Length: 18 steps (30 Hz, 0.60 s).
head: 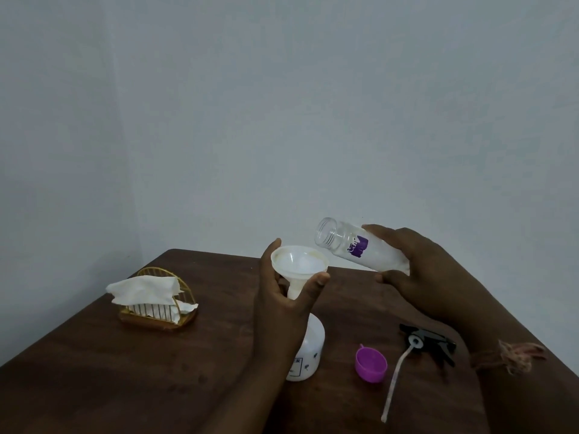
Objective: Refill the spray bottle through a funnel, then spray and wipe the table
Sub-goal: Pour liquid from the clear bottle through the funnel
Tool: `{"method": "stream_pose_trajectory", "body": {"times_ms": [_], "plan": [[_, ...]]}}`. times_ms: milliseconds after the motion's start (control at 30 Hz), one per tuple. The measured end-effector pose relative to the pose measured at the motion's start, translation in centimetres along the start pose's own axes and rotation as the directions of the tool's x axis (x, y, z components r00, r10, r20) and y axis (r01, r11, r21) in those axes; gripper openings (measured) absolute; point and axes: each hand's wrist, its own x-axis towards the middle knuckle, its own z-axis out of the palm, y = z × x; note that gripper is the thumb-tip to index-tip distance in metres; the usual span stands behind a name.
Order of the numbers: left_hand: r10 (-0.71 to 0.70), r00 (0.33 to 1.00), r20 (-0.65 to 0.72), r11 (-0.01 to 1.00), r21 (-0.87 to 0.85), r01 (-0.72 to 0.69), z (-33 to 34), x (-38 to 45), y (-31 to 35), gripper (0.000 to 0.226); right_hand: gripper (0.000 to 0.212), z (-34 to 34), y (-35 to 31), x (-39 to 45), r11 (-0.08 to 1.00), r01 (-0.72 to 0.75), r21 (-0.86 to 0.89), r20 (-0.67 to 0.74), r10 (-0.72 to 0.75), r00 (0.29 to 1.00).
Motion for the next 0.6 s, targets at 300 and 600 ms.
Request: {"method": "stream_pose_trajectory", "body": {"times_ms": [300, 600], "plan": [[0.001, 1.0, -0.028, 0.999, 0.053, 0.0, 0.3, -0.2, 0.3, 0.091, 0.08, 0.5, 0.0, 0.7, 0.989, 0.047, -0.14, -0.154, -0.068, 0.986], [0.008, 0.999, -0.042, 0.998, 0.06, -0.005, 0.1, -0.3, 0.2, 0.091, 0.085, 1.8, -0.2, 1.3, 0.969, 0.102, -0.226, -0.256, -0.16, 0.953]]}}
